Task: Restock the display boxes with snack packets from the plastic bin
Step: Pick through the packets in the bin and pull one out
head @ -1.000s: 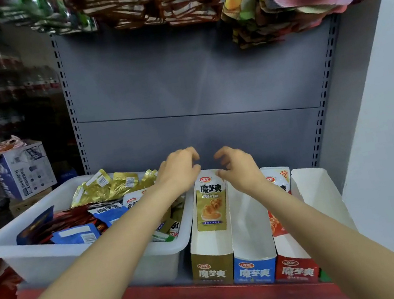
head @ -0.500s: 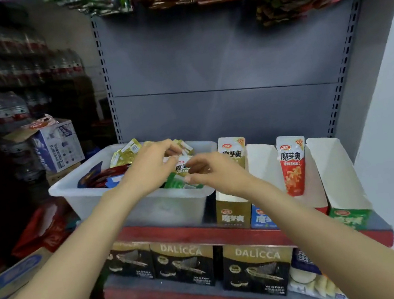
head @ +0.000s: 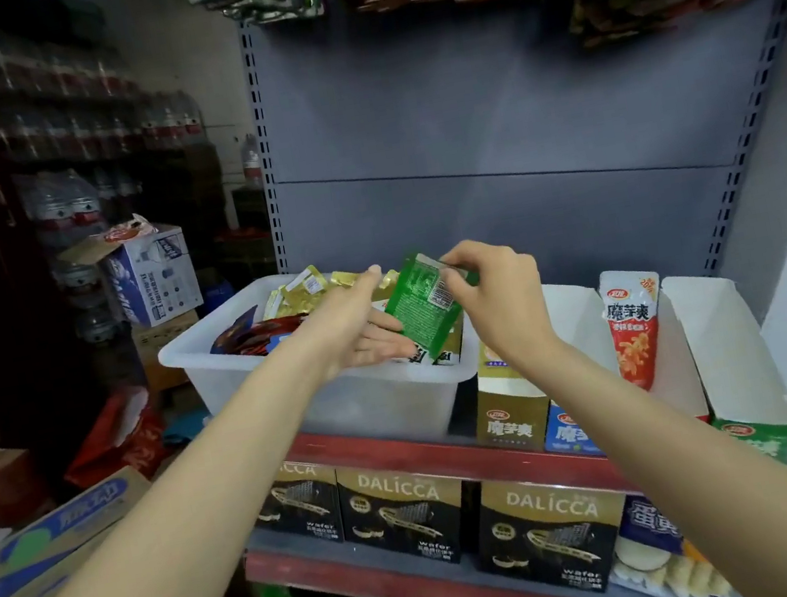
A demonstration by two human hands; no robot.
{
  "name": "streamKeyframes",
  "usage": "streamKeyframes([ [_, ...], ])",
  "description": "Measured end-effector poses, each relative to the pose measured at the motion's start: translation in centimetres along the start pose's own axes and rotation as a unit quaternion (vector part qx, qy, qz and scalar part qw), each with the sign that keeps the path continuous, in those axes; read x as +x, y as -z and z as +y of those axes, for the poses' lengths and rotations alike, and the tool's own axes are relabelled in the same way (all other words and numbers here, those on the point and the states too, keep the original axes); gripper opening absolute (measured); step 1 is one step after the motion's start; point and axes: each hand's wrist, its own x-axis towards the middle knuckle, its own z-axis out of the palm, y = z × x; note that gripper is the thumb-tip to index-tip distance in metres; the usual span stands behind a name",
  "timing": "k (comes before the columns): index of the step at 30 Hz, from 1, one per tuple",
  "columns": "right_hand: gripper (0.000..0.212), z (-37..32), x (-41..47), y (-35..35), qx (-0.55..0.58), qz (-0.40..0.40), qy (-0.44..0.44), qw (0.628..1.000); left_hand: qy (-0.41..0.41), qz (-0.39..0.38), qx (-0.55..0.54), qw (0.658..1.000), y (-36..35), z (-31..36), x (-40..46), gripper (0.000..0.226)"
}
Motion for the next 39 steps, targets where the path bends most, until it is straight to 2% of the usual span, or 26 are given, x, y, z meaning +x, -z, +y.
streamKeyframes([
  [2, 0.012, 0.1, 0.0, 0.4, 0.012, -0.007, 0.039, 0.999, 0.028, -0.048, -0.089, 0.994, -0.5, 0.5, 0.3, 0.065],
  [4, 0.012, 0.5, -0.3, 1.0, 0.025, -0.022, 0.065, 0.997, 0.029, -0.063, -0.153, 0.986, -1.0, 0.9, 0.6, 0.057],
  [8, 0.013, 1.7, -0.9, 2.1, 0.055, -0.078, 0.080, 0.992, 0.009, -0.091, -0.179, 0.980, -2.2, 1.7, 0.5, 0.032],
  [12, 0.018, 1.9, -1.1, 3.1, 0.103, -0.152, 0.053, 0.982, -0.053, 0.013, -0.124, 0.991, -3.4, 1.8, 1.9, 0.042],
  [14, 0.017, 2.3, -1.0, 3.6, 0.119, -0.127, 0.018, 0.985, -0.073, 0.038, -0.125, 0.989, -4.1, 1.6, 2.0, 0.031],
  [17, 0.028, 3.7, -0.6, 4.4, 0.097, -0.076, -0.083, 0.989, -0.102, -0.008, -0.109, 0.989, -5.6, 1.2, 1.5, 0.019],
  [19, 0.040, 4.3, -0.7, 5.3, 0.189, -0.086, -0.160, 0.965, -0.119, -0.037, -0.102, 0.987, -7.0, 1.0, 1.0, 0.019],
  [21, 0.054, 5.2, -0.9, 6.4, 0.258, -0.073, -0.194, 0.944, -0.135, -0.058, -0.094, 0.985, -8.7, 1.1, 0.8, 0.019],
  [24, 0.083, 7.2, -1.3, 8.2, 0.281, -0.020, -0.210, 0.936, -0.171, -0.058, 0.007, 0.984, -11.9, 1.1, 0.8, 0.023],
  [26, 0.092, 8.6, -1.7, 9.6, 0.276, 0.010, -0.222, 0.935, -0.201, -0.048, 0.076, 0.976, -13.9, 1.1, 0.8, 0.018],
  [28, 0.079, 9.7, -2.0, 11.2, 0.253, 0.028, -0.227, 0.940, -0.243, -0.039, 0.116, 0.962, -15.8, 1.4, 1.0, 0.014],
  [30, 0.045, 11.0, -2.1, 13.0, 0.227, 0.029, -0.210, 0.950, -0.276, -0.031, 0.132, 0.952, -17.6, 2.0, 1.2, 0.008],
  [31, 0.035, 11.6, -2.2, 14.0, 0.222, 0.028, -0.206, 0.953, -0.286, -0.033, 0.130, 0.949, -18.5, 2.4, 1.4, 0.008],
  [39, 0.022, 17.3, -1.4, 19.1, 0.176, 0.091, -0.213, 0.957, -0.338, -0.027, 0.174, 0.925, -26.5, 5.4, 3.1, 0.009],
])
